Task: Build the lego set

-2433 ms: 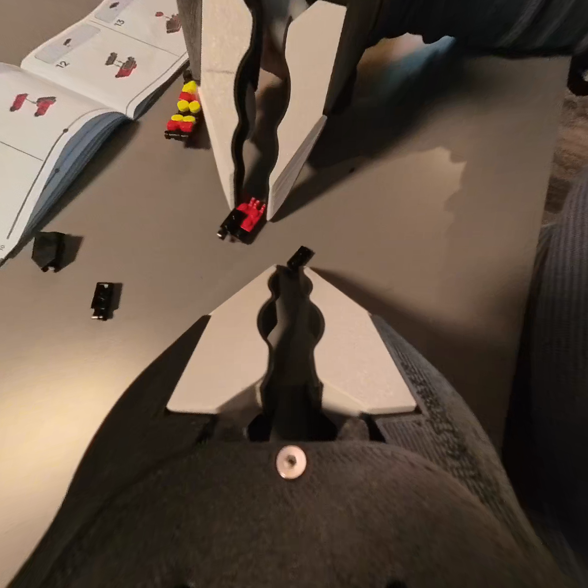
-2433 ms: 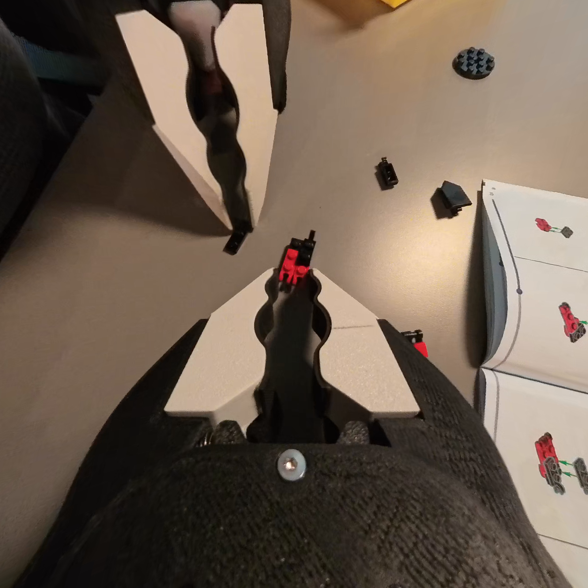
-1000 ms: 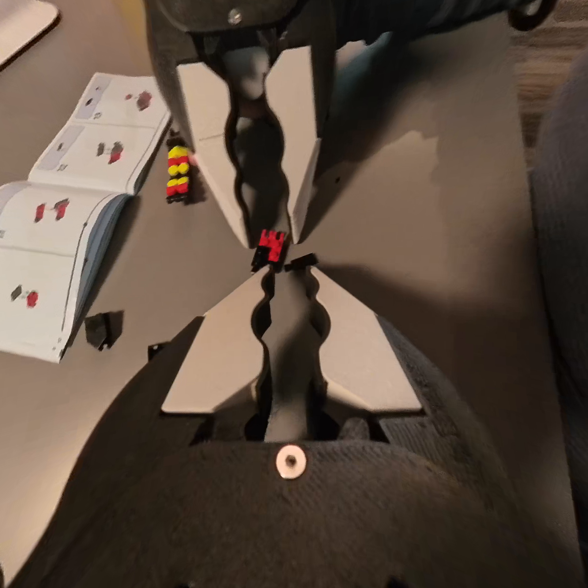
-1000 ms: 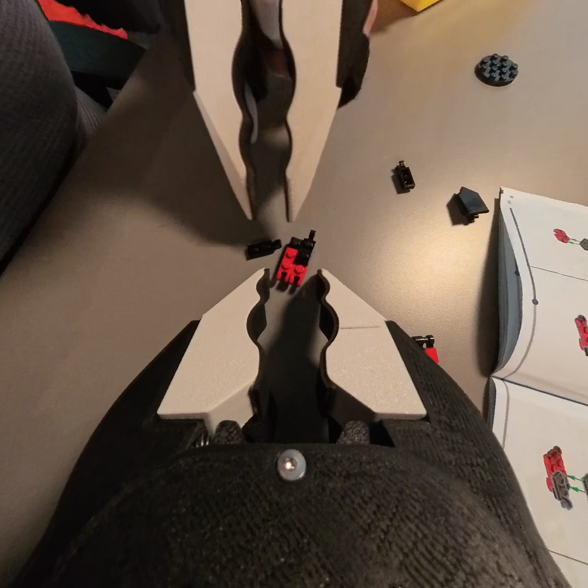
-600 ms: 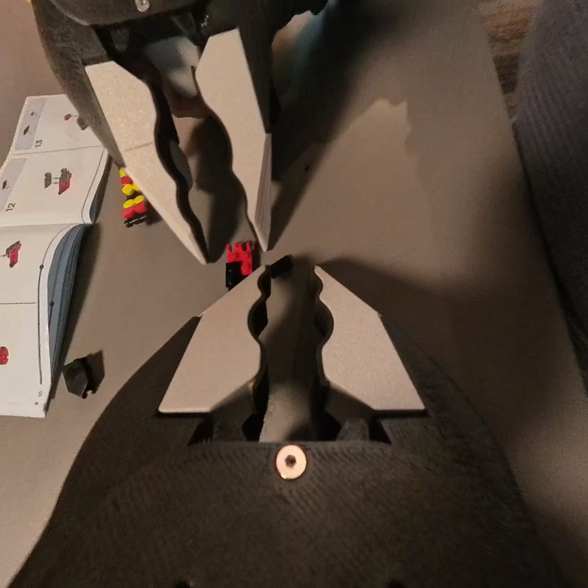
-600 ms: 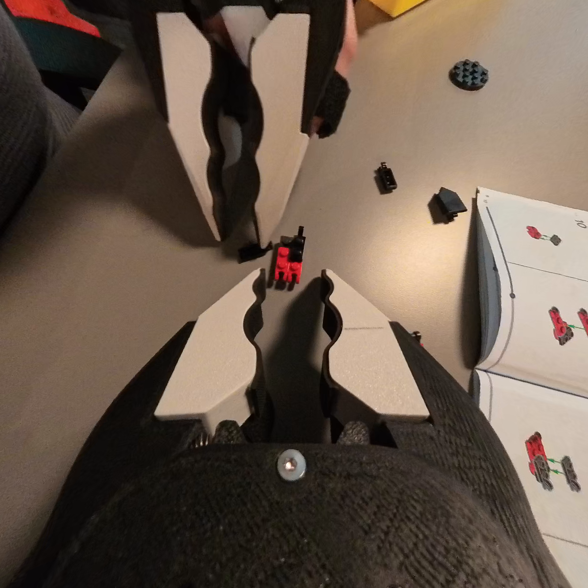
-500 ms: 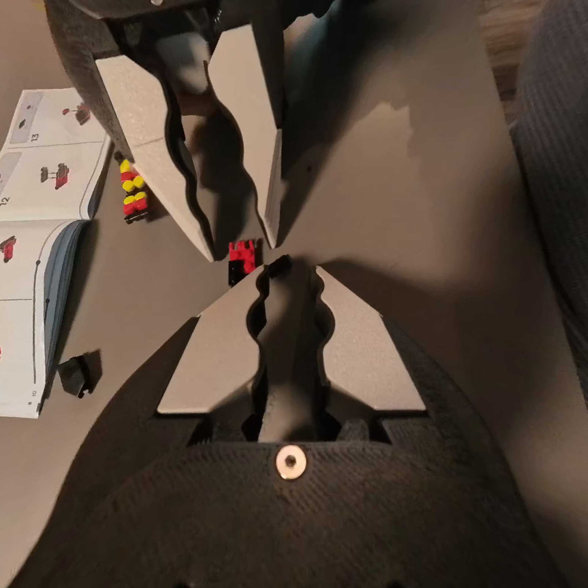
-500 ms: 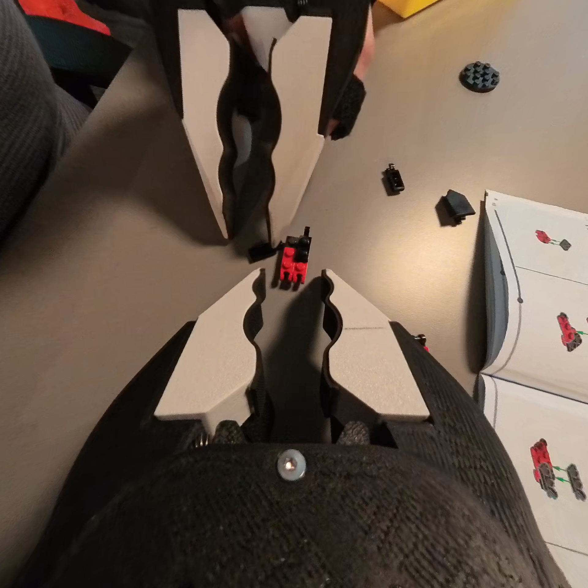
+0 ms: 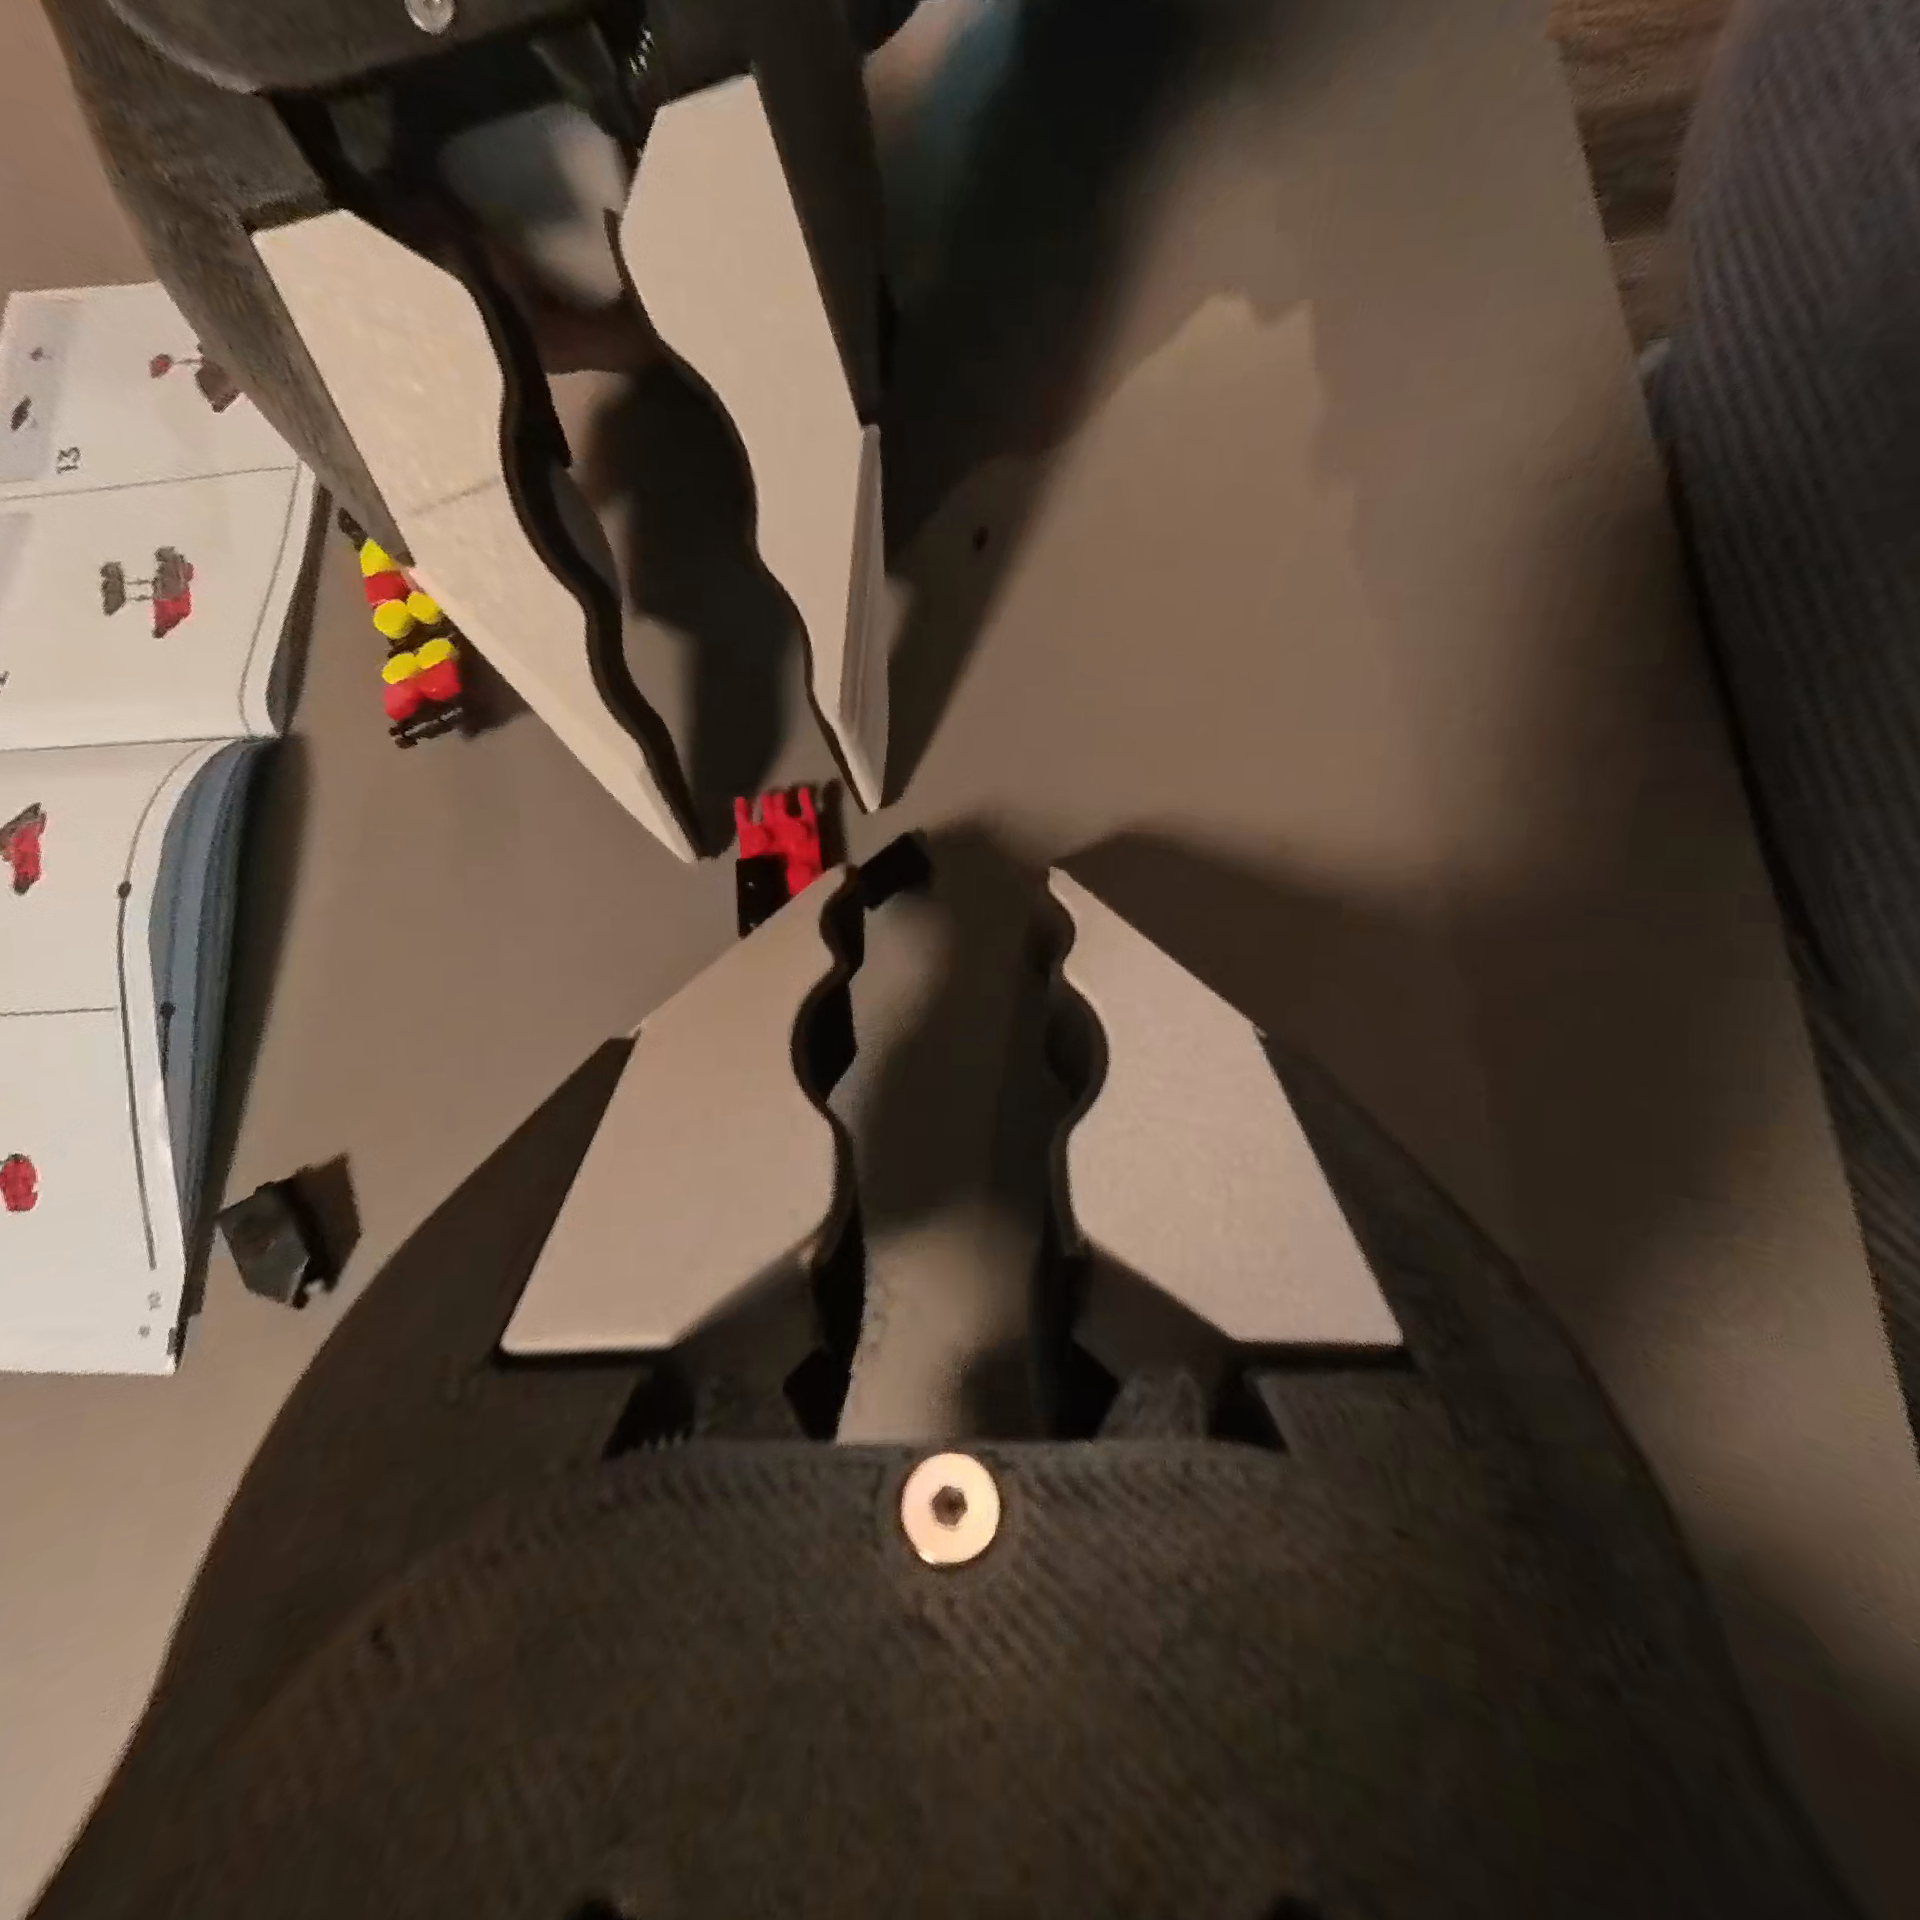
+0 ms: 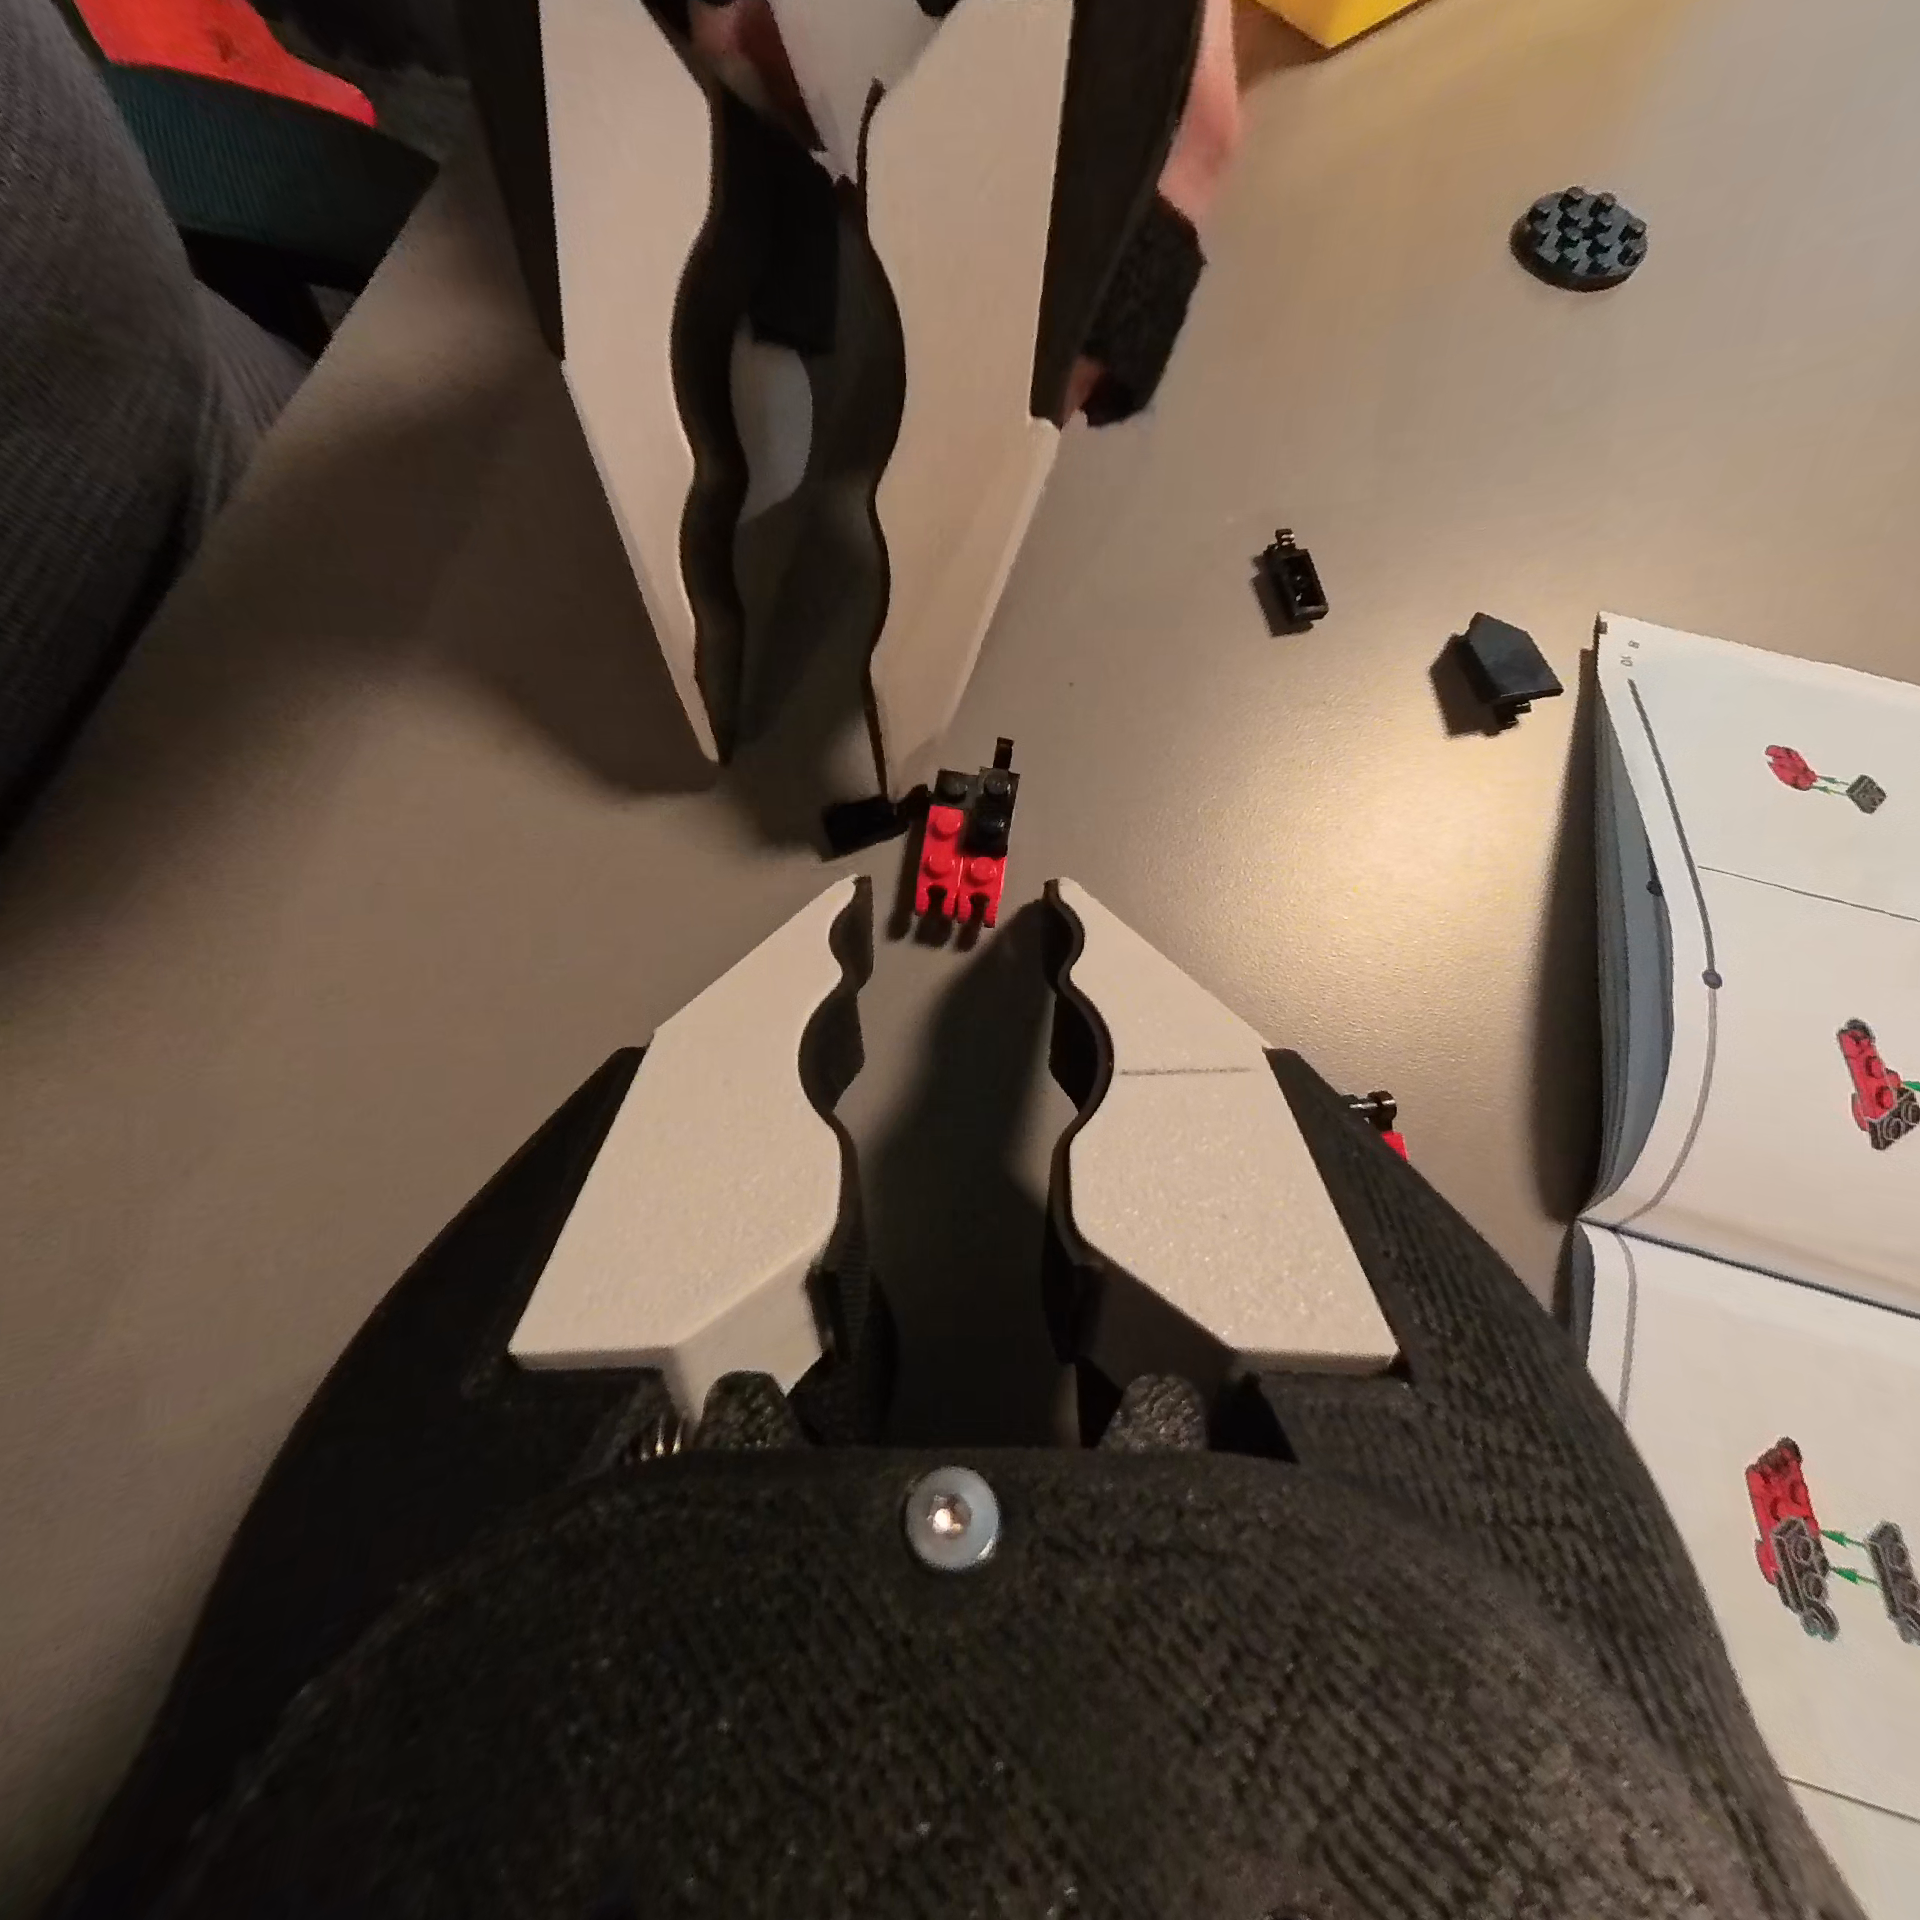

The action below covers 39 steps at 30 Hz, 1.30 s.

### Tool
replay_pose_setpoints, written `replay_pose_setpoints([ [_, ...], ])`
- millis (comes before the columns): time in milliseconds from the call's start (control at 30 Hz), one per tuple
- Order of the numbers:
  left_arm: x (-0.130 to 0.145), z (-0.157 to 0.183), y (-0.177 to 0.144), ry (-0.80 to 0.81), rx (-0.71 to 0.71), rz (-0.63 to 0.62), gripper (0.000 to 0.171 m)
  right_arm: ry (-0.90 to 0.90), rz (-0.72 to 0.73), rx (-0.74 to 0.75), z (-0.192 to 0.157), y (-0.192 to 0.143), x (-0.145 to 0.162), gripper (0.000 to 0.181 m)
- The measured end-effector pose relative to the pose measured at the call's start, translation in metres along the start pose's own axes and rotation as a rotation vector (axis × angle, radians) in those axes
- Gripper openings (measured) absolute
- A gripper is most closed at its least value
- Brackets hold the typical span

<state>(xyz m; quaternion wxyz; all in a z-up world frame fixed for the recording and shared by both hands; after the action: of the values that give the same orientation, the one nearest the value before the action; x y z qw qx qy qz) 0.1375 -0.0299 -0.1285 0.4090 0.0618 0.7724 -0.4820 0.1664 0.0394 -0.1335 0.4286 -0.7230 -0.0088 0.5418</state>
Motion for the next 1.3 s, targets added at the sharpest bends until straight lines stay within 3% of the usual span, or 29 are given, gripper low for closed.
replay_pose_setpoints([
  [167,0.001,0.02,-0.003,-0.012,0.158,-0.027,0.021,0.003,0.0,-0.005,0.0,0.0,0.0,0.03],
  [333,-0.008,0.009,-0.003,0.044,0.044,0.054,0.031,0.002,0.0,-0.006,0.0,0.0,0.0,0.03],
  [467,-0.003,0.005,0.004,0.029,0.019,0.011,0.038,-0.001,0.0,-0.005,-0.001,0.0,0.0,0.03],
  [733,-0.003,0.014,-0.001,-0.028,0.131,0.007,0.043,-0.002,-0.001,-0.01,-0.001,0.0,0.0,0.028],
  [833,-0.004,0.009,-0.004,-0.033,0.092,0.039,0.046,-0.003,-0.001,-0.012,-0.002,0.0,0.0,0.027],
  [1067,0.005,0.0,0.0,-0.044,0.064,0.003,0.037,-0.006,-0.002,-0.02,-0.003,0.0,0.0,0.027],
  [1300,0.008,-0.006,0.0,-0.105,0.053,-0.001,0.016,-0.007,-0.002,-0.021,-0.003,0.0,0.0,0.027],
])
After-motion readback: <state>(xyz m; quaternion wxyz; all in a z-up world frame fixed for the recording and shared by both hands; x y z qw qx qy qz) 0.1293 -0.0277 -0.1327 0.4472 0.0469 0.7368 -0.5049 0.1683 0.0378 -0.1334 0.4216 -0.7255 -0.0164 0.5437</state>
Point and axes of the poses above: each gripper's, where its closed fingertips meet, y out along the fingers, x out of its underside, z = x × y across the jaws, the point moved 4 cm from there along -y, back along the fingers, and after that the axes turned 7 degrees about -x, right-handed, at the moved point
